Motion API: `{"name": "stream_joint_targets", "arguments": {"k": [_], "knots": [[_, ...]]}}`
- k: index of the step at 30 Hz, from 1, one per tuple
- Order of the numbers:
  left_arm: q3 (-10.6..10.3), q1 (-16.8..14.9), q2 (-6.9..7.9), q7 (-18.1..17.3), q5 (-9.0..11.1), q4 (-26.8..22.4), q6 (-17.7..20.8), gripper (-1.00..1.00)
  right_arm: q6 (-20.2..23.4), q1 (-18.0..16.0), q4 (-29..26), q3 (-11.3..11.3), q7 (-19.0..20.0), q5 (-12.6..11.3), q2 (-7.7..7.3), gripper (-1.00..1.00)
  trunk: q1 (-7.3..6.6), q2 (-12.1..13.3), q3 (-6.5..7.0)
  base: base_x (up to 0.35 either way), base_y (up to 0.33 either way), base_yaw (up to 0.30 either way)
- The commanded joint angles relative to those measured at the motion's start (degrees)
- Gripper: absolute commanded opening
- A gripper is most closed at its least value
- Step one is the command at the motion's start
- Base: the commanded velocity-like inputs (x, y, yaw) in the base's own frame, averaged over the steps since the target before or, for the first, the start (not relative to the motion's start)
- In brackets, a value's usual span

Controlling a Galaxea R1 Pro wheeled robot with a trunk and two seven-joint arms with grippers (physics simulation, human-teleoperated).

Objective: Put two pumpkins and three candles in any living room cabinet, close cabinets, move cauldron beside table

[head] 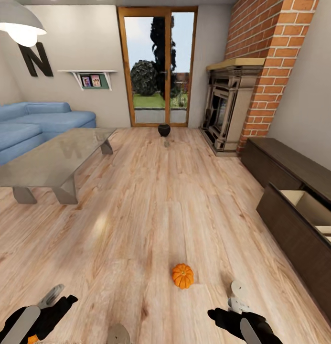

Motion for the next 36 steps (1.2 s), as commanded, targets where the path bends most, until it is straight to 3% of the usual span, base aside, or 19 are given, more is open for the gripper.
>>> {"name": "stream_joint_targets", "arguments": {"k": [1,17,36], "knots": [[0.05,-0.03,-0.01,0.52,0.61,-0.09,0.16,1.0,0.13,-0.02,-0.11,0.23,-0.58,-0.61,-0.07,1.0,0.0,-0.02,-0.05,0.109,-0.011,0.121],[0.05,-0.03,-0.01,0.61,0.55,-0.1,0.16,1.0,0.13,-0.02,-0.11,0.23,-0.58,-0.61,-0.07,1.0,0.0,-0.02,-0.05,-0.02,-0.088,0.013],[-0.03,-0.03,-0.01,0.61,0.54,-0.1,0.16,1.0,0.13,-0.02,-0.11,0.23,-0.58,-0.61,-0.07,1.0,0.0,-0.02,-0.05,0.117,-0.004,0.0]]}}
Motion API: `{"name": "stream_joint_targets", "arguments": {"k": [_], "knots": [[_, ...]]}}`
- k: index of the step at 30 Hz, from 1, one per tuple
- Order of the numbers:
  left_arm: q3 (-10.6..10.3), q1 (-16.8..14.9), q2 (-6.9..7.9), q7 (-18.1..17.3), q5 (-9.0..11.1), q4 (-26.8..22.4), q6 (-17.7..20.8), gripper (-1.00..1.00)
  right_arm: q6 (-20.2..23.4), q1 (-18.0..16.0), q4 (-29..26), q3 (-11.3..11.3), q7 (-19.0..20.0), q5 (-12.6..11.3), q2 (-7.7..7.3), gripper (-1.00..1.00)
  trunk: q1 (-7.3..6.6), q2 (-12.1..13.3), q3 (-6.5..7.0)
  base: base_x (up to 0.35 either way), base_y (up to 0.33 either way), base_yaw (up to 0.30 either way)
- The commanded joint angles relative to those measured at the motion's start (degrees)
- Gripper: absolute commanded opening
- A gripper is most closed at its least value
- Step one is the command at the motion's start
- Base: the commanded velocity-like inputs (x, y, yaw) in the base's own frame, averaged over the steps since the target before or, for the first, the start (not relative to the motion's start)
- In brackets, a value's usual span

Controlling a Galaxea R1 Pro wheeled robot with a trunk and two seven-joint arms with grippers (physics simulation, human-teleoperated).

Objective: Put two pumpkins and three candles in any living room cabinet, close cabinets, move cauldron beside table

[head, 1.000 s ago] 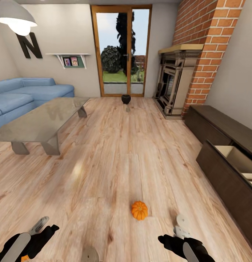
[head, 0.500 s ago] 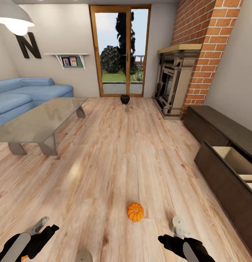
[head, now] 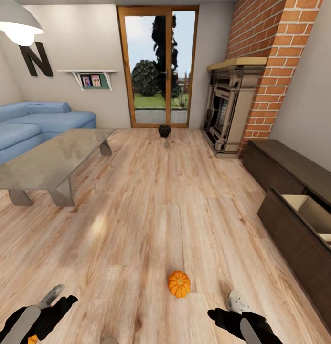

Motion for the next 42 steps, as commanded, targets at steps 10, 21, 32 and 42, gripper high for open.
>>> {"name": "stream_joint_targets", "arguments": {"k": [10,21,32,42], "knots": [[0.05,-0.02,-0.04,0.7,0.52,-0.1,0.07,1.0,0.13,-0.03,-0.1,0.24,-0.58,-0.61,-0.07,1.0,0.43,-0.83,-0.41,0.005,0.003,0.0],[-5.85,-0.02,-0.09,1.46,0.51,-0.1,-0.19,1.0,0.07,-0.03,-0.16,0.3,-0.44,-0.61,-0.07,1.0,2.85,-5.24,-2.39,0.0,0.0,0.0],[-8.16,-0.03,-0.09,1.6,0.43,0.6,-0.34,1.0,-4.78,-0.02,-0.19,3.89,-0.07,-0.64,-0.16,1.0,5.27,-9.65,-4.36,0.0,0.0,0.0],[-12.06,-0.21,-1.19,6.42,0.43,1.12,-1.91,1.0,-5.0,-0.03,-1.12,4.19,-0.06,-0.62,-0.27,1.0,7.46,-13.66,-6.16,0.0,0.0,0.0]]}}
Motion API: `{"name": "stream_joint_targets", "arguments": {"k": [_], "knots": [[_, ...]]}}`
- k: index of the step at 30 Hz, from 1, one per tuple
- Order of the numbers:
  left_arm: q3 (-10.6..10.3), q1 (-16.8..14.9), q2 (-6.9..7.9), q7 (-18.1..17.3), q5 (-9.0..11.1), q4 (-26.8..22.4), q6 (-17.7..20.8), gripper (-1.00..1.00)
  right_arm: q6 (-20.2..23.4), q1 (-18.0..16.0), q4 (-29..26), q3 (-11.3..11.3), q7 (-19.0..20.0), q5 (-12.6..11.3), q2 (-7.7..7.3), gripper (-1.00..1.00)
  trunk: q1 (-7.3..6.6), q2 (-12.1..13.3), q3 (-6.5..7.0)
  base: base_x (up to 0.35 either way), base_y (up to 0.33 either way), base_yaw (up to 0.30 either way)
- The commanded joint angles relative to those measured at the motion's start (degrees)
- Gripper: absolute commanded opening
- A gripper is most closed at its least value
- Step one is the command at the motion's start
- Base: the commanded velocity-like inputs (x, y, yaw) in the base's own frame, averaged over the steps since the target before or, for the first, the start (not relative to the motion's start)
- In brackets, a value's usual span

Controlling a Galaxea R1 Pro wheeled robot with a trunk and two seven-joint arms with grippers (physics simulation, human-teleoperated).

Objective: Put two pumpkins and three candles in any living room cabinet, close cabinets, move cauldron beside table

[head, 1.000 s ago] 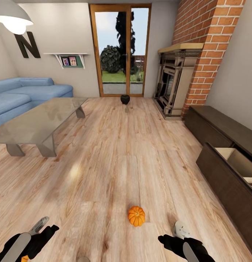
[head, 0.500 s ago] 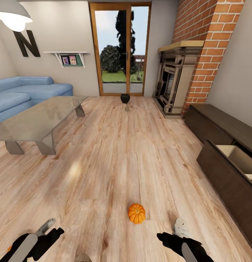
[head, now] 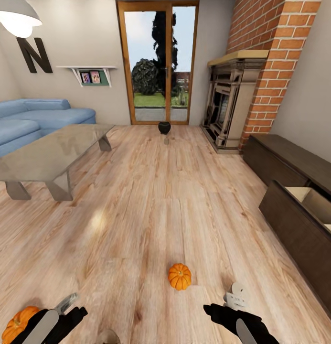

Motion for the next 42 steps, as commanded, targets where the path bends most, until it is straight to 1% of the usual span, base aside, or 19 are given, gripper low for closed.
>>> {"name": "stream_joint_targets", "arguments": {"k": [1,4,5,7,9,10,11,12,14,16,19,35,37,40,42], "knots": [[-0.63,-0.07,-0.17,0.76,0.54,-0.1,-0.32,1.0,0.01,-0.03,-0.22,0.26,-0.59,-0.6,-0.09,1.0,0.21,-0.44,-0.24,0.0,0.0,0.0],[-1.19,-0.16,-0.94,1.04,0.44,-0.09,-1.29,1.0,-0.35,0.01,-0.31,0.35,-0.59,-0.59,-0.13,1.0,0.87,-1.64,-0.78,0.0,0.0,0.0],[-1.34,-0.17,-1.12,1.08,-0.08,-0.09,-1.46,1.0,-0.42,-0.01,-0.31,0.41,-0.59,-0.59,-0.13,1.0,1.09,-2.04,-0.96,0.0,0.0,0.0],[-1.58,-0.18,-1.64,1.11,-2.41,-0.09,-1.77,1.0,-0.48,-0.01,-0.31,0.46,-0.6,-0.59,-0.13,1.0,1.53,-2.85,-1.31,0.0,0.0,0.0],[-1.65,-0.18,-3.1,1.13,-7.34,-0.09,-2.58,1.0,-0.51,-0.02,-0.31,0.49,-0.66,-0.59,-0.08,1.0,1.97,-3.65,-1.67,0.0,0.0,0.0],[-1.64,-0.18,-3.94,1.14,-9.46,-0.09,-3.07,1.0,-0.52,-0.02,-0.3,0.5,-0.7,-0.59,-0.07,1.0,2.19,-4.05,-1.85,0.0,0.0,0.0],[-1.62,-0.19,-4.67,1.14,-11.17,-0.09,-3.49,1.0,-0.53,-0.02,-0.27,0.5,-0.72,-0.59,-0.06,1.0,2.41,-4.45,-2.03,0.0,0.0,0.0],[-1.6,-0.19,-5.22,1.14,-12.36,-0.09,-3.75,1.0,-0.53,-0.03,-0.27,0.51,-0.74,-0.59,-0.05,1.0,2.63,-4.85,-2.21,0.0,0.0,0.0],[-1.59,-0.19,-5.81,1.12,-13.67,-0.13,-4.03,1.0,-0.54,-0.01,-0.28,0.51,-0.77,-0.59,-0.03,1.0,3.07,-5.65,-2.57,0.0,0.0,0.0],[-1.61,-0.19,-6.08,1.08,-14.21,-0.16,-4.15,1.0,-0.54,-0.02,-0.28,0.51,-0.81,-0.59,-0.02,1.0,3.51,-6.46,-2.93,0.0,0.0,0.0],[-1.65,-0.19,-6.24,1.07,-14.46,-0.23,-4.2,1.0,-0.54,-0.03,-0.24,0.51,-0.84,-0.59,0.02,1.0,4.17,-7.66,-3.47,0.0,0.0,0.0],[-1.97,-0.19,-6.31,0.09,-14.41,-0.64,-4.2,1.0,-0.54,-0.03,0.27,0.57,-0.94,-0.59,0.04,1.0,4.58,-7.87,-7.01,0.0,0.0,0.0],[-2.44,-0.19,-6.31,-0.17,-14.41,-0.72,-4.17,1.0,-0.54,-0.02,0.24,0.59,-0.94,-0.59,0.04,1.0,4.63,-7.9,-7.46,0.0,0.0,0.0],[-4.53,-0.19,-6.31,-1.17,-14.41,-0.77,-4.15,1.0,-0.54,-0.03,0.22,0.58,-0.94,-0.59,0.04,1.0,4.71,-7.94,-8.12,0.0,0.0,0.0],[-5.48,-0.19,-6.31,-1.57,-14.41,-0.8,-4.14,1.0,-0.54,-0.03,0.22,0.59,-0.94,-0.59,0.04,1.0,4.76,-7.97,-8.56,0.0,0.0,0.0]]}}
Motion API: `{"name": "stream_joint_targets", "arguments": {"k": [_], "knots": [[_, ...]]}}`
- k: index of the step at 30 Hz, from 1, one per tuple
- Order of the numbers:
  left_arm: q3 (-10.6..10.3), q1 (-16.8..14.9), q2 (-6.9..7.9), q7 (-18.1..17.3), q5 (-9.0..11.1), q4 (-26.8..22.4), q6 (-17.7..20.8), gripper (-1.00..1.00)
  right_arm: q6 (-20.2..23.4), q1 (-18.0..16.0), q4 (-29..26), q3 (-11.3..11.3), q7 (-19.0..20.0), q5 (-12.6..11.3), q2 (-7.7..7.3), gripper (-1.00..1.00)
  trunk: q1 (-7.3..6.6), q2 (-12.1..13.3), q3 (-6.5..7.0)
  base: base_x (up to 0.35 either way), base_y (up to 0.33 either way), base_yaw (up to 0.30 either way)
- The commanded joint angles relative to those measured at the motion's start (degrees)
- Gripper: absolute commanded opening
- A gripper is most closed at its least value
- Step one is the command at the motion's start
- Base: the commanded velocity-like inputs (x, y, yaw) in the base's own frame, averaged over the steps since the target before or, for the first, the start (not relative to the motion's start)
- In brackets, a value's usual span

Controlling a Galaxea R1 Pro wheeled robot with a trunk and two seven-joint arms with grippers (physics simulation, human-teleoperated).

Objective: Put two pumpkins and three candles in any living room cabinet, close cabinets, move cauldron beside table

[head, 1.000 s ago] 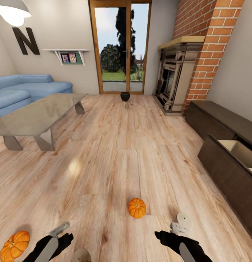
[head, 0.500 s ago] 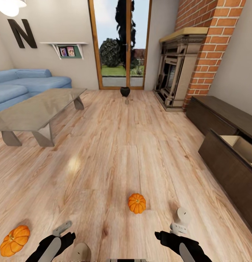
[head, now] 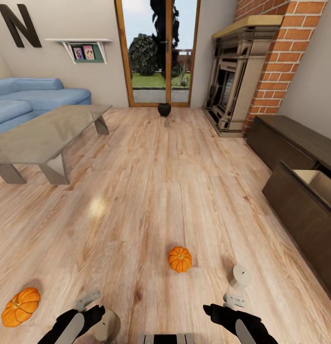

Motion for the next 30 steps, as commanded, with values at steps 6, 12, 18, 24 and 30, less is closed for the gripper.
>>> {"name": "stream_joint_targets", "arguments": {"k": [6,12,18,24,30], "knots": [[-1.23,-0.03,-0.78,0.28,0.22,-0.3,-0.03,1.0,0.13,-0.03,-0.11,0.25,-0.58,-0.61,-0.07,1.0,0.14,-0.1,-1.38,0.0,0.0,0.0],[-1.61,-0.03,-1.73,0.27,-0.93,-0.36,-0.02,1.0,0.13,-0.01,-0.12,0.25,-0.58,-0.61,-0.07,1.0,0.3,-0.18,-2.71,0.0,0.0,0.0],[-1.65,-0.03,-1.95,0.26,-1.1,-0.36,-0.07,1.0,0.13,-0.02,-0.19,0.25,-0.58,-0.61,-0.07,1.0,0.42,-0.25,-3.82,0.0,0.0,0.0],[-1.65,-0.03,-1.95,0.26,-1.13,-0.36,-0.07,1.0,0.13,-0.02,-0.53,0.27,-0.28,-0.61,-0.17,1.0,0.5,-0.29,-4.49,0.0,0.0,0.0],[-1.65,-0.03,-1.95,0.26,-1.14,-0.36,-0.07,1.0,0.07,0.02,-5.19,2.72,3.42,-0.68,-0.29,1.0,0.5,-0.29,-4.49,0.0,0.0,0.0]]}}
